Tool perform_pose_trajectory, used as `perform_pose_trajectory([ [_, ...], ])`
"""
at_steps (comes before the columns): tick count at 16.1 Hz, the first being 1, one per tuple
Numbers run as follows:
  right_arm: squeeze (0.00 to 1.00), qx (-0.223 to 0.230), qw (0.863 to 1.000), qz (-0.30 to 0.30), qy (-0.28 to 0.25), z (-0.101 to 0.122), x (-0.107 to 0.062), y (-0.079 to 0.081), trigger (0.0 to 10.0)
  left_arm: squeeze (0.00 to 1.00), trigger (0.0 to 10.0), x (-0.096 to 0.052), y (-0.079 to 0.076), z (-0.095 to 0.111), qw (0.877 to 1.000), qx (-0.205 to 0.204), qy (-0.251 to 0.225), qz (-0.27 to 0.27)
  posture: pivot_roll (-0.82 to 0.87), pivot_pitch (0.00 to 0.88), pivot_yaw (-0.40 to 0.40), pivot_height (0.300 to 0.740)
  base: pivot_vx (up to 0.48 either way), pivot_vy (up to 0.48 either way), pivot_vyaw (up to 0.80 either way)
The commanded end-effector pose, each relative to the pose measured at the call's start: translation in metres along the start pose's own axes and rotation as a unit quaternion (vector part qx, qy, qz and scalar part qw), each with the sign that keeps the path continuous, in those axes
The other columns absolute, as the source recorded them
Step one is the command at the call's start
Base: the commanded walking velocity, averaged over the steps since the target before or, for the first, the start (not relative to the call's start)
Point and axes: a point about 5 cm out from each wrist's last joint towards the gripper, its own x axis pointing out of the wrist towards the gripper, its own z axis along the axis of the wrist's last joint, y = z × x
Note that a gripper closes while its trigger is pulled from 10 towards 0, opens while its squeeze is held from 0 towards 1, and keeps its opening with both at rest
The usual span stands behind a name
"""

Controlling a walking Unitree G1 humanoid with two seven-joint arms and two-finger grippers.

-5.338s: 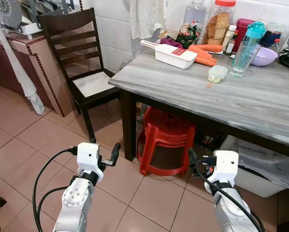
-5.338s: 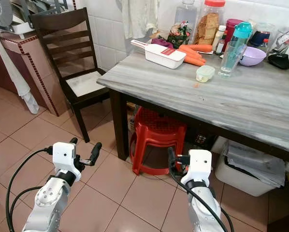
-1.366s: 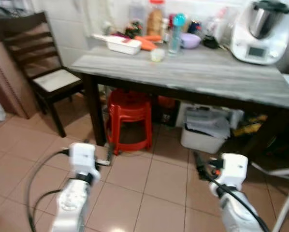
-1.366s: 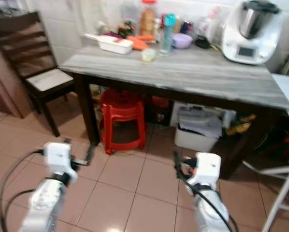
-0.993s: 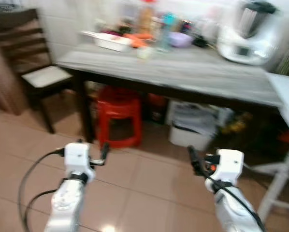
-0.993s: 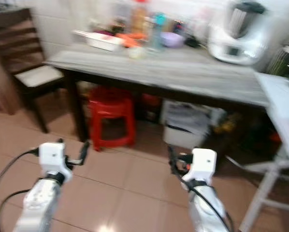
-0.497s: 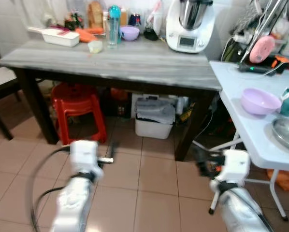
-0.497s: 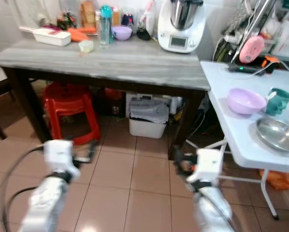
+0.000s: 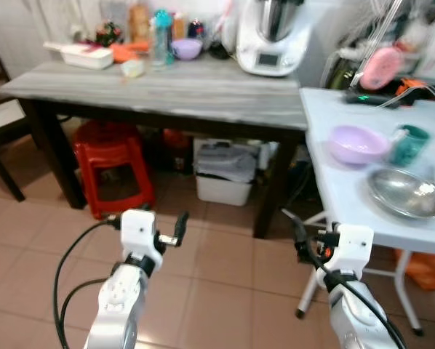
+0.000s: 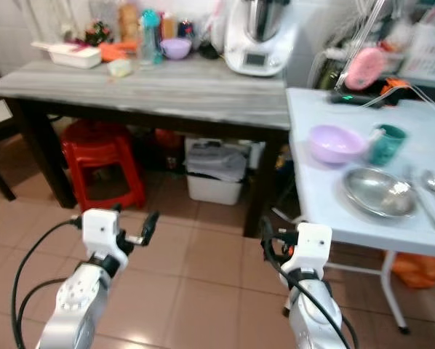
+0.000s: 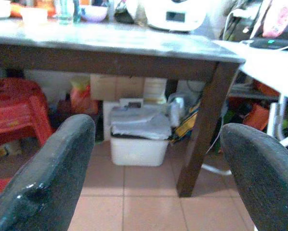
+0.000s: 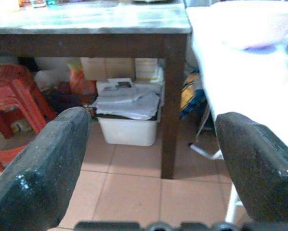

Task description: Setting the table

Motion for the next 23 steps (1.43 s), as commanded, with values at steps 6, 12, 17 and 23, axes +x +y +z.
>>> perform_pose_trajectory([
  [6,0.00,-0.006,1.000,0.000,-0.015,0.0076,0.0044,-0.0018,10.0,0.00,10.0,0.0010,0.0082,0.0011,1.000,0.003,0.004,0.010,0.03,0.000,-0.053,0.740,0.000,-0.372,0.00],
  [12,0.00,-0.010,1.000,-0.001,-0.019,0.0095,0.0060,-0.0033,10.0,0.00,10.0,0.0026,0.0076,0.0006,1.000,0.001,0.004,0.010,0.02,0.000,-0.050,0.740,0.000,-0.378,0.00],
  [17,0.00,-0.008,1.000,-0.004,-0.021,0.0087,0.0036,-0.0017,10.0,0.00,10.0,0.0041,0.0067,0.0013,1.000,0.001,0.002,0.005,0.01,0.000,-0.041,0.740,0.000,-0.419,0.00],
  [23,0.00,-0.007,1.000,-0.006,-0.025,0.0091,0.0027,-0.0020,10.0,0.00,10.0,0.0031,0.0020,0.0045,0.999,-0.023,-0.009,-0.032,0.01,0.000,-0.036,0.740,0.000,0.000,0.00],
])
